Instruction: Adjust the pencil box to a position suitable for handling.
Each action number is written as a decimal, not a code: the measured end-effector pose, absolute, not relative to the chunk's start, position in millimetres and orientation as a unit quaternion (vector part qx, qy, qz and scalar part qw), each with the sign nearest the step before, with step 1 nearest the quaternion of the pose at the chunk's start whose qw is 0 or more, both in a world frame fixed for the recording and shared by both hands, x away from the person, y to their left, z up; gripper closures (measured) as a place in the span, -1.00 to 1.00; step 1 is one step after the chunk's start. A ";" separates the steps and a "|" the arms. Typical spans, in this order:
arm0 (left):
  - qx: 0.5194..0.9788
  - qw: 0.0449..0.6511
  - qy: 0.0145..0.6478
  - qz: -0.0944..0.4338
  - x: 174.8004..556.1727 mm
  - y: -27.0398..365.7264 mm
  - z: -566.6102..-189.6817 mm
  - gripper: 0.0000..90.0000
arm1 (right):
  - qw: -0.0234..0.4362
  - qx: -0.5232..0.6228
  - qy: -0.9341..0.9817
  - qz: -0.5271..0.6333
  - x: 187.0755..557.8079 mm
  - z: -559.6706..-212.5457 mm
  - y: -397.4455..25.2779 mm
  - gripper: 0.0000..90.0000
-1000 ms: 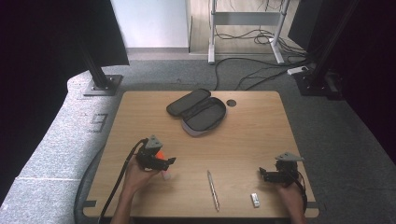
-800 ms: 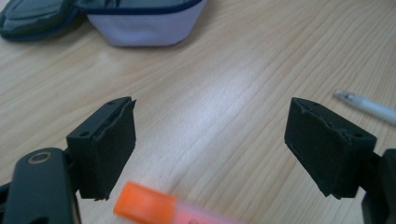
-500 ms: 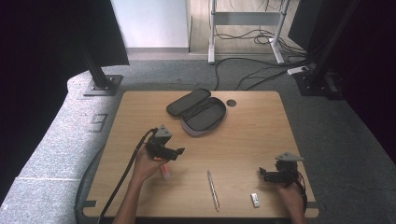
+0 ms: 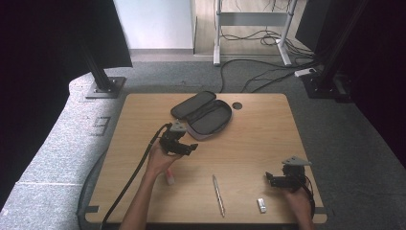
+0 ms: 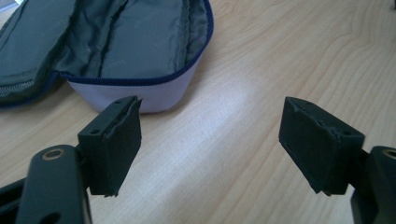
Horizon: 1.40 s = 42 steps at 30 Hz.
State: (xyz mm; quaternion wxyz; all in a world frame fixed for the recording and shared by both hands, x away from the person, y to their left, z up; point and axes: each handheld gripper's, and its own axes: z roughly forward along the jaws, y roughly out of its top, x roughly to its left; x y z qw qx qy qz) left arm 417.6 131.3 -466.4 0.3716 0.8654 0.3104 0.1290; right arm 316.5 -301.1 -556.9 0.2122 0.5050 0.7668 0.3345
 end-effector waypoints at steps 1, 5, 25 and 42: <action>0.865 0.373 0.309 0.130 419.3 129.6 -466.1 -0.53 | 0.212 0.505 0.767 0.335 316.5 -556.9 -301.1 -0.90; 0.867 0.371 0.307 0.129 429.6 121.7 -464.3 -0.50 | 0.212 0.505 0.767 0.334 316.5 -556.9 -301.1 -0.90; 0.871 0.379 0.294 0.108 465.3 90.7 -472.3 -0.15 | 0.213 0.506 0.766 0.335 316.5 -557.0 -301.0 -0.90; 0.875 0.370 0.298 0.089 490.0 76.6 -492.5 0.16 | 0.213 0.505 0.767 0.335 316.6 -557.0 -301.1 -0.90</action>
